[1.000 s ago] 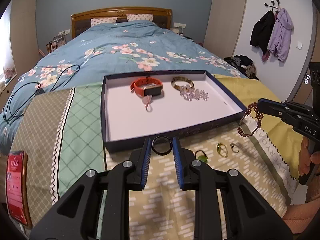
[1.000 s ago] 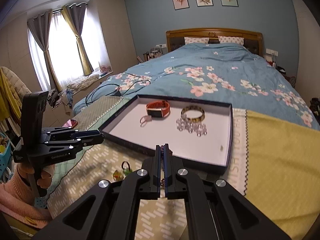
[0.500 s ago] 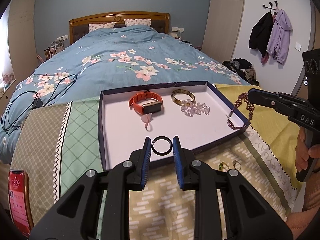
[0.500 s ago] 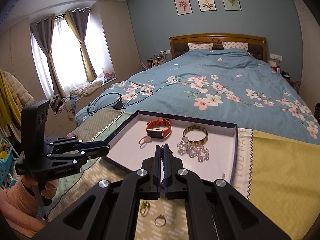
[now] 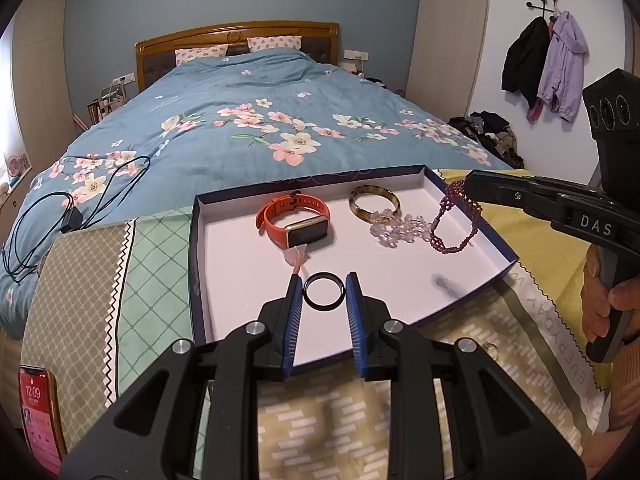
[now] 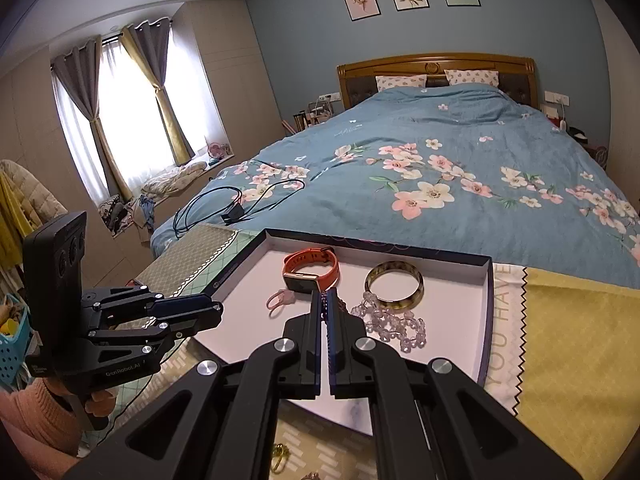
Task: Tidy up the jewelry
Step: 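Drop black ring into box with left tool while right tool releases bracelet there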
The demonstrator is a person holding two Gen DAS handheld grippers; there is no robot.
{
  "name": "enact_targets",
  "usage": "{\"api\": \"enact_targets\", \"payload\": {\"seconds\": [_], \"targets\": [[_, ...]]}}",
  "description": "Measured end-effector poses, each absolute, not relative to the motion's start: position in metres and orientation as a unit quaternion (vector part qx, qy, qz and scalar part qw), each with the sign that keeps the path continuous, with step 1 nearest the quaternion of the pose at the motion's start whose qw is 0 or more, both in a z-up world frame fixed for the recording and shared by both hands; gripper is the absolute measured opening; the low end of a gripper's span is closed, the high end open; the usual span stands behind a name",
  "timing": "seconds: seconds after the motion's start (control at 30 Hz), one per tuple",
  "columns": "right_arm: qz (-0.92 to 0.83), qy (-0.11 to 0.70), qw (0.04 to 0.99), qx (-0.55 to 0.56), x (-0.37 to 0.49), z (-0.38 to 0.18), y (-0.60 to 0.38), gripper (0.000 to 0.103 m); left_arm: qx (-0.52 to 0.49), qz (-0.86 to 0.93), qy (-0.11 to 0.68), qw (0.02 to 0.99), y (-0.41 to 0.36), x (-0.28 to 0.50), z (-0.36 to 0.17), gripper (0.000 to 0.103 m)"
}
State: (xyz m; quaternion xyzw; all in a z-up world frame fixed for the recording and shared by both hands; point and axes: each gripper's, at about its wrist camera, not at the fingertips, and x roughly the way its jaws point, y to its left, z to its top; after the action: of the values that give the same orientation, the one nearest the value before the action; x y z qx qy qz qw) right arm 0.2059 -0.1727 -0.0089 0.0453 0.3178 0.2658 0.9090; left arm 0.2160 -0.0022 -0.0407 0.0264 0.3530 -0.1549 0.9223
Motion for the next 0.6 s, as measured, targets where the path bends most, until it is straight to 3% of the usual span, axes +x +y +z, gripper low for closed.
{"api": "enact_targets", "payload": {"seconds": [0.6], "targets": [[0.276, 0.337, 0.898, 0.057, 0.232, -0.022, -0.159, 0.001, 0.019, -0.158, 0.379, 0.912, -0.008, 0.251, -0.061, 0.022]]}}
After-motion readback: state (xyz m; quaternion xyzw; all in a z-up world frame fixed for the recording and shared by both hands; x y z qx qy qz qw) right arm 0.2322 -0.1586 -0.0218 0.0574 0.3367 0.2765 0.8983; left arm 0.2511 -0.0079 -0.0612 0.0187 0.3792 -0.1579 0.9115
